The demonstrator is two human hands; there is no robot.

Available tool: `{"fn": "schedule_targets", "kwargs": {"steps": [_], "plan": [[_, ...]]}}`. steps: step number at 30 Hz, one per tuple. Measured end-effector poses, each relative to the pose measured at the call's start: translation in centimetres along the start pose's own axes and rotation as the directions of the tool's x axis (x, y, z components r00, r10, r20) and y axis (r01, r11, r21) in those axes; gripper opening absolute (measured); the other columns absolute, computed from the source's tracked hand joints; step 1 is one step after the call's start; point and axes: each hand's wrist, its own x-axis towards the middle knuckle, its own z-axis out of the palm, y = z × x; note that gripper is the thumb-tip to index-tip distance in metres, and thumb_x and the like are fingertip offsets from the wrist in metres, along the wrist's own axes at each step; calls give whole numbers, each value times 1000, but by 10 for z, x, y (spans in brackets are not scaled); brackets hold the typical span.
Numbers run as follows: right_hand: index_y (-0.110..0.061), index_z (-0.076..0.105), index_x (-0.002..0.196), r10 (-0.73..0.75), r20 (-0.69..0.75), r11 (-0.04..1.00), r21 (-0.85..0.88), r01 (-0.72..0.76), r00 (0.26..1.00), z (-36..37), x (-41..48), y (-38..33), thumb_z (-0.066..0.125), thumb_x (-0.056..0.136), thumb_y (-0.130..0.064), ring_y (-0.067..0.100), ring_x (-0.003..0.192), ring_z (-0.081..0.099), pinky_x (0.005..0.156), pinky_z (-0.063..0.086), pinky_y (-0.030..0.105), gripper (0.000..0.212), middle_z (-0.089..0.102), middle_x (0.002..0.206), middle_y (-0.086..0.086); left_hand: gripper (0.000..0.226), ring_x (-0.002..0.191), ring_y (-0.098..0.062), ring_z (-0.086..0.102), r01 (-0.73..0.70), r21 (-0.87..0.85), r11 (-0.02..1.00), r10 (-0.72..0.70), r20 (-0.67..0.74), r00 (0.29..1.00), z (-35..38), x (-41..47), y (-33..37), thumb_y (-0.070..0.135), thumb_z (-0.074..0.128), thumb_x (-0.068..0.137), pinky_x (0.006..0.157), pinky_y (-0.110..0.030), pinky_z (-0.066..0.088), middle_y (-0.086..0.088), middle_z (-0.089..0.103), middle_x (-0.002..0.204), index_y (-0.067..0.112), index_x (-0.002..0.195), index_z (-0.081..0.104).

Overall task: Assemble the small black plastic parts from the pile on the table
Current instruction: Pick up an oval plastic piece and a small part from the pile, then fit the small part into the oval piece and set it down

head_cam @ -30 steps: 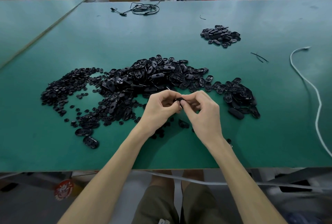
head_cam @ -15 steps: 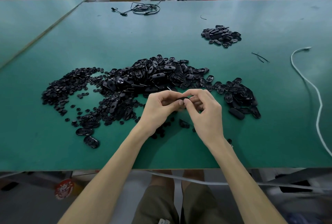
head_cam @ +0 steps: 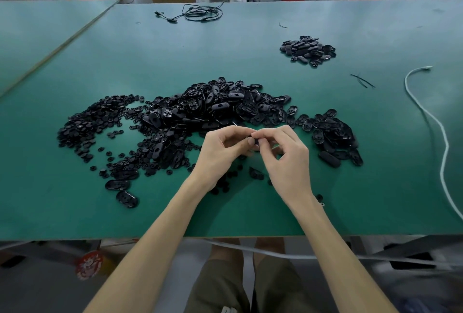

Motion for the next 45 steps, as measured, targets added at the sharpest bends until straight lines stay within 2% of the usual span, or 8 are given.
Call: {"fn": "schedule_targets", "kwargs": {"steps": [8, 14, 17, 24, 29, 33, 39, 45], "plan": [[-13, 53, 144, 305, -343, 952, 127, -277, 888, -8, 6, 4, 56, 100, 0, 6, 106, 57, 79, 52, 19, 47, 44, 127, -2, 25, 108, -20, 73, 45, -56, 997, -51, -113, 992, 0, 1, 0, -3, 61, 101, 90, -34, 61, -14, 74, 115, 0, 124, 69], [-7, 34, 155, 467, -352, 883, 146, -445, 811, -9, 8, 11, 55, 98, 3, 17, 122, 48, 87, 55, 33, 62, 27, 147, 8, 35, 104, -23, 71, 36, -38, 999, -42, -180, 983, -2, 3, -1, -18, 50, 98, 84, -28, 59, -15, 73, 112, 1, 121, 69], [-7, 35, 154, 486, -364, 873, 153, -464, 794, -9, 8, 11, 54, 97, 6, 12, 127, 44, 93, 54, 36, 62, 23, 153, 9, 35, 96, -17, 71, 80, -251, 965, -140, -230, 963, -7, 6, 2, -19, 49, 97, 78, -24, 56, -9, 74, 105, 0, 118, 70], [-9, 52, 141, 311, -440, 950, 118, -288, 843, -9, 5, 7, 60, 95, 5, -19, 105, 49, 84, 47, 9, 49, 31, 147, 7, 37, 83, -19, 68, 19, -933, 360, -383, -129, 915, -26, 9, 12, -16, 47, 93, 75, -24, 58, -10, 70, 95, -1, 119, 68], [-20, 73, 112, 44, -9, 993, -111, -45, 999, -2, 3, 4, 75, 95, -19, 17, 110, 54, 97, 50, 38, 17, 62, 111, -11, 32, 80, -21, 66, -21, -979, 201, -358, -93, 929, -27, 9, 16, -12, 49, 86, 73, -26, 59, -11, 66, 95, -1, 106, 71], [-9, 75, 112, -274, 330, 882, -288, 373, 903, 11, -5, -1, 74, 97, -22, 25, 109, 57, 99, 48, 37, 20, 68, 109, 2, 30, 80, -22, 65, -24, -982, 185, -351, -89, 932, -27, 9, 15, -10, 47, 86, 75, -27, 55, -10, 66, 94, -1, 103, 70], [-9, 61, 142, -189, 477, 810, -418, 411, 858, 17, -8, 2, 60, 106, -31, 26, 132, 49, 110, 44, 43, 43, 62, 140, 2, 30, 88, -19, 65, 37, -917, 397, -387, -131, 913, -27, 9, 14, 0, 47, 93, 82, -27, 46, -4, 69, 96, 8, 111, 69], [-20, 46, 157, -118, 555, 822, -410, 394, 824, 17, -6, -1, 48, 110, -40, 22, 145, 38, 115, 37, 39, 51, 50, 157, -8, 25, 94, -22, 66, 51, -908, 415, -397, -130, 908, -25, 9, 14, 4, 50, 98, 89, -27, 48, -6, 70, 100, 5, 112, 70]]}}
